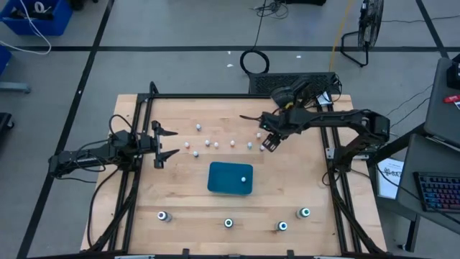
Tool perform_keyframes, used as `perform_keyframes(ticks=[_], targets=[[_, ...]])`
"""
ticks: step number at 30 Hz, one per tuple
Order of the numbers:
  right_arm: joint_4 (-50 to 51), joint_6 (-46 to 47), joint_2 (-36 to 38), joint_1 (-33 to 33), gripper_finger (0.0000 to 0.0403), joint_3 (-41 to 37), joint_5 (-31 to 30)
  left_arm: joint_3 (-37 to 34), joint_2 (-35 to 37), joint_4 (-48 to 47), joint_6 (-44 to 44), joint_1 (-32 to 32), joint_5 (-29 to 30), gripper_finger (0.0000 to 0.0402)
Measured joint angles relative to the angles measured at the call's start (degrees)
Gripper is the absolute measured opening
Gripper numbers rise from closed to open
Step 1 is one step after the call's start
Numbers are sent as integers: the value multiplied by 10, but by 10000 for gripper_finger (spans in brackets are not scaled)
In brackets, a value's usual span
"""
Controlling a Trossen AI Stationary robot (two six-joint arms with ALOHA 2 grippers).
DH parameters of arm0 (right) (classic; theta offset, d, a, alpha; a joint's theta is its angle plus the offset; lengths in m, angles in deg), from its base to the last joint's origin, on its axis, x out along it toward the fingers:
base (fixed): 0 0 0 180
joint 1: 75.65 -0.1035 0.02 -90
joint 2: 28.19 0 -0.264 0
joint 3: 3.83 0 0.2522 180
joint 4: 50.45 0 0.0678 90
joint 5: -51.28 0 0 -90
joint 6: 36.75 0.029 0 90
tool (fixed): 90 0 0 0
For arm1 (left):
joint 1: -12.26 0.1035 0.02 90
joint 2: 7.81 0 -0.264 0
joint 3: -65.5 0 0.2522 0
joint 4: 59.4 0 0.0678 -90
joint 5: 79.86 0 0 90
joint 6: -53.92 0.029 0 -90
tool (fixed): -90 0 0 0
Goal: Pick & Place food coloring
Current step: Put the purple food coloring bottle into the blue bin
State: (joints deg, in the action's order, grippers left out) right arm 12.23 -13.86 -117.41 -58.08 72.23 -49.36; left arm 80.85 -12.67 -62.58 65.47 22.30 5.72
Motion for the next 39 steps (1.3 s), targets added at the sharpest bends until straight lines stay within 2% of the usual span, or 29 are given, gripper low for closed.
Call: perform_keyframes(ticks=[12,31,39], targets=[[-145,-23,-4,13,187,-89,3,0,0,0,0,0,0,306],[-256,-28,-4,31,175,-155,4,0,0,0,0,0,0,306],[-267,-26,-4,31,170,-160,4,0,0,0,0,0,0,306]])
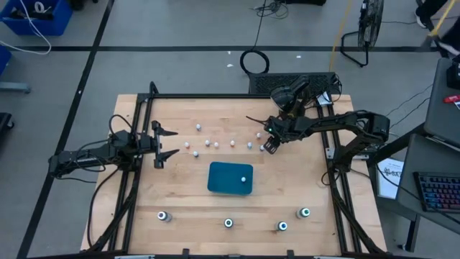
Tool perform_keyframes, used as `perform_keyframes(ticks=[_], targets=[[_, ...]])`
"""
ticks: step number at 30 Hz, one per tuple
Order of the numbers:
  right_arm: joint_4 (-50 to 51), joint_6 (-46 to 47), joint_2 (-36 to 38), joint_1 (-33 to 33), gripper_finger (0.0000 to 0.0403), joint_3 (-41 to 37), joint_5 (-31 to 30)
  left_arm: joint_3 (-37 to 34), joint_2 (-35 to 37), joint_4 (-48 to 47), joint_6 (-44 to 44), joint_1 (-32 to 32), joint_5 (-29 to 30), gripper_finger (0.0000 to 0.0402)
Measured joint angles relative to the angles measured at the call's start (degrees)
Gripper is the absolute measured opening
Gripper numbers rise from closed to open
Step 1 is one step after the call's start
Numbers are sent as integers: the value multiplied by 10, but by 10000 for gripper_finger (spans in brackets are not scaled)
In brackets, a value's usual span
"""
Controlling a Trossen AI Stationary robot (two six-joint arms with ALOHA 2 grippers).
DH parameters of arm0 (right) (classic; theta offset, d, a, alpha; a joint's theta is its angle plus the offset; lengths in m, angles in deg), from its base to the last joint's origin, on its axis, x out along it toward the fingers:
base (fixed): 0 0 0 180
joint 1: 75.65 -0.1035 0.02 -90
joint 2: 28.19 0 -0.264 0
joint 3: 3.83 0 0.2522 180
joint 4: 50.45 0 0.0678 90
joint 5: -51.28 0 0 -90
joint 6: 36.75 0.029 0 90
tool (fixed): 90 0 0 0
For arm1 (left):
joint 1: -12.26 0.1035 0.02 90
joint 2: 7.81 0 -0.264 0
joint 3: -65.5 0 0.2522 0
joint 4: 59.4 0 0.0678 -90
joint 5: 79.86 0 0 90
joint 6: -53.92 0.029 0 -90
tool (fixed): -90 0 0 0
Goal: Pick & Place food coloring
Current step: Put the purple food coloring bottle into the blue bin
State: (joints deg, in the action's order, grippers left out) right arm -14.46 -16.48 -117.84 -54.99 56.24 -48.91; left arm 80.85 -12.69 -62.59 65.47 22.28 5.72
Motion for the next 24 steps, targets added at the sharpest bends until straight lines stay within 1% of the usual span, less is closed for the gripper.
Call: perform_keyframes(ticks=[4,9,15,18,22,24], targets=[[-6,0,0,0,155,0,0,0,0,0,0,0,0,306],[-11,0,0,0,119,0,1,0,0,0,0,0,0,306],[-11,0,0,0,79,0,16,0,0,0,0,0,0,306],[-11,0,0,0,71,0,16,0,0,0,0,0,0,306],[-11,-3,0,-2,70,0,17,0,0,0,0,0,0,306],[-10,-4,3,-6,70,0,32,0,0,0,0,0,0,306]])
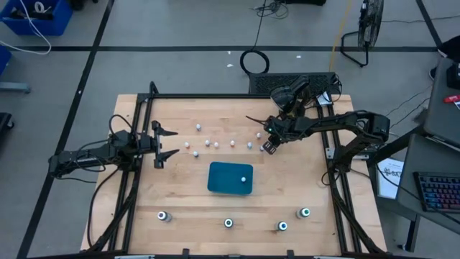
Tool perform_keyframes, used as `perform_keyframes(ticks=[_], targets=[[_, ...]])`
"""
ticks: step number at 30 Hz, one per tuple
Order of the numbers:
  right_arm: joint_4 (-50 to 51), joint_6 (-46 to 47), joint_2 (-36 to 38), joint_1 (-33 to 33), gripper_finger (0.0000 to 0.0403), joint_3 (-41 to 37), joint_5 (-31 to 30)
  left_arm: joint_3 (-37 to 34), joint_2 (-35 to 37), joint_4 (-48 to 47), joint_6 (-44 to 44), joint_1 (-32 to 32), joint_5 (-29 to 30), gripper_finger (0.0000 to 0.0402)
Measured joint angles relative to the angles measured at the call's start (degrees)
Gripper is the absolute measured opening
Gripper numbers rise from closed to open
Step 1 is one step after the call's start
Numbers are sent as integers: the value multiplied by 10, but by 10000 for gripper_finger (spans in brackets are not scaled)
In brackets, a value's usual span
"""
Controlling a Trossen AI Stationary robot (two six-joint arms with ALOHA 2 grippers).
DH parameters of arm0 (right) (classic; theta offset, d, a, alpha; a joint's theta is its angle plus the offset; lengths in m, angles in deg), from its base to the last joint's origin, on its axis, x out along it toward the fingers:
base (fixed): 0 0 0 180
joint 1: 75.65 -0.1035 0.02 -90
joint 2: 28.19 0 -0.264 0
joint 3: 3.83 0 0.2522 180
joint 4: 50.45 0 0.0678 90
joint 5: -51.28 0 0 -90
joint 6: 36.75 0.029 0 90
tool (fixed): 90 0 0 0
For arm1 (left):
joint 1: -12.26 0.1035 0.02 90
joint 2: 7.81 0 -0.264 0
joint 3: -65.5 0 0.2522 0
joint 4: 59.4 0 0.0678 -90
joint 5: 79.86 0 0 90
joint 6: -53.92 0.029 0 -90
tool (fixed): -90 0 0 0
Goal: Pick & Place food coloring
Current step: Put the purple food coloring bottle into the blue bin
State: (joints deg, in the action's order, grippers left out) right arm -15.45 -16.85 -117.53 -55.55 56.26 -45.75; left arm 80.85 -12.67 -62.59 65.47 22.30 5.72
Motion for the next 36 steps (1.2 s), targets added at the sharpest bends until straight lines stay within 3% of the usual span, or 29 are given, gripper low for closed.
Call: perform_keyframes(ticks=[5,14,19,27,36], targets=[[34,5,42,-30,63,26,27,0,0,0,0,0,0,306],[98,29,93,-171,62,162,-48,0,0,0,0,0,0,306],[159,25,18,-253,62,294,-82,0,0,0,0,0,0,306],[286,-11,-166,-324,62,504,-78,0,0,0,0,0,0,306],[299,-18,-269,-349,62,543,-44,0,0,0,0,0,0,305]])
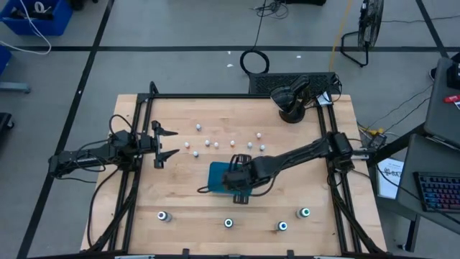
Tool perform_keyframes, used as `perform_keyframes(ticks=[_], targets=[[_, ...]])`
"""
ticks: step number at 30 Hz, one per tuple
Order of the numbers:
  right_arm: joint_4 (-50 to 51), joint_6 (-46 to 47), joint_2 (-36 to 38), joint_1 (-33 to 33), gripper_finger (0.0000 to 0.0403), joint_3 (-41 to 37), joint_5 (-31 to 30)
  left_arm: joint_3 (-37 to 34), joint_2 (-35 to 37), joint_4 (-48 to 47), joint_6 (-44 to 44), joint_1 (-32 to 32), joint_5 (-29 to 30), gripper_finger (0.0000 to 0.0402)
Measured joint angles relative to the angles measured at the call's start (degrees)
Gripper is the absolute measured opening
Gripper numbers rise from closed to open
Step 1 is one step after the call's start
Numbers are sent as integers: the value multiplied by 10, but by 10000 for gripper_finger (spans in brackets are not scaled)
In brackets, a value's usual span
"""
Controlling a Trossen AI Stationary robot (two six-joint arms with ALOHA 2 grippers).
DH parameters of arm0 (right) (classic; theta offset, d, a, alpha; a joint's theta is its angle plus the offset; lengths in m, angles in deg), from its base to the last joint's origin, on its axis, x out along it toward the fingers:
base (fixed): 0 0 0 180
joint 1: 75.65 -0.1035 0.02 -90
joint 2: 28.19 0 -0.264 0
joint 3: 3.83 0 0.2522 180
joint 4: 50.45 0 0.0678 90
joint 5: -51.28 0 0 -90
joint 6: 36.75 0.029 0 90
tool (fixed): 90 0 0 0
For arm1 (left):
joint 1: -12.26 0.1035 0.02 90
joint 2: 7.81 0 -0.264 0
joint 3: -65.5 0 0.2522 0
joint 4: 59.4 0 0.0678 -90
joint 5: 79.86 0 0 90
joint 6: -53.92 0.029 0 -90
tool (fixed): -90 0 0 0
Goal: Pick & Place food coloring
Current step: Put the purple food coloring bottle into the blue bin
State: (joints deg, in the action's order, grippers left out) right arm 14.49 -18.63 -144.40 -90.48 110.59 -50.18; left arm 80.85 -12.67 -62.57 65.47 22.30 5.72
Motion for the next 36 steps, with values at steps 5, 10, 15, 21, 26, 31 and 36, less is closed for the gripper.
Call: perform_keyframes(ticks=[5,10,15,21,26,31,36], targets=[[-2,7,-20,1,62,0,16,0,0,0,0,0,0,306],[-3,20,-19,-6,62,0,25,0,0,0,0,0,0,306],[-34,17,-18,-7,62,-17,23,0,0,0,0,0,0,306],[-98,5,-19,3,62,-72,27,0,0,0,0,0,0,305],[-127,6,-20,9,62,-109,27,0,0,0,0,0,0,306],[-136,7,-19,10,62,-128,42,0,0,0,0,0,0,306],[-157,12,-17,10,81,-129,43,0,0,0,0,0,0,305]])
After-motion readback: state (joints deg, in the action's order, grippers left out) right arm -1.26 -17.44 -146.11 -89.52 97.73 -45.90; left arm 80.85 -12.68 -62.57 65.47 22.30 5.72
